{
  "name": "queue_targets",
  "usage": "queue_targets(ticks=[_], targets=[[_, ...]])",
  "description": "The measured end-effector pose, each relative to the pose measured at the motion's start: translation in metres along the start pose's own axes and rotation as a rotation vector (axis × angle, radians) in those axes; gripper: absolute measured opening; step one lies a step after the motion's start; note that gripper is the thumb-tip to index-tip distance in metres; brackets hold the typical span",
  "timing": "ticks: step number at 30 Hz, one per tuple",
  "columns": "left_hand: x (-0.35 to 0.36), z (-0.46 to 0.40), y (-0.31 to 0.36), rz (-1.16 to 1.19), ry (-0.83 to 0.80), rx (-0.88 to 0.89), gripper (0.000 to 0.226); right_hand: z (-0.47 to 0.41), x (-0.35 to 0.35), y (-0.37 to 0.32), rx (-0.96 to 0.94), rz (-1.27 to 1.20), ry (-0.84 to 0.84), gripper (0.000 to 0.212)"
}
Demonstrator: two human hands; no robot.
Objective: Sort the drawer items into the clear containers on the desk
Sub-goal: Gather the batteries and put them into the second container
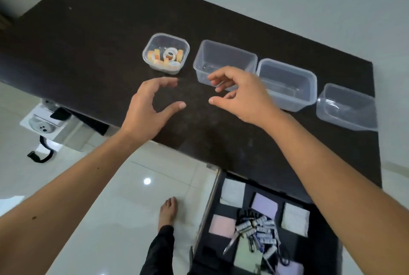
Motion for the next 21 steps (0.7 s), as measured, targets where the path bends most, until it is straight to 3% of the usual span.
queue_targets(ticks=[9, 15, 21], targets=[[0.108, 0.103, 0.033, 0.113, -0.171, 0.019, 0.047, 0.168, 0.02, 0.066, 0.103, -0.047, -0.025, 0.041], [0.164, 0.174, 0.036, 0.104, -0.289, -0.006, 0.04, 0.281, 0.055, 0.121, 0.269, -0.084, -0.036, 0.039], [0.219, 0.234, 0.027, 0.068, -0.495, -0.014, 0.045, 0.356, 0.093, 0.173, 0.406, -0.089, -0.011, 0.035]])
Point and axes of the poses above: each hand's wrist, its own z-axis away from the middle knuckle, its own x-axis out of the palm, y = z × x, the point moved 8 cm from there along -z, towards the middle knuckle, and after that the axes turned 6 degrees about -y, right-handed, at the moved point
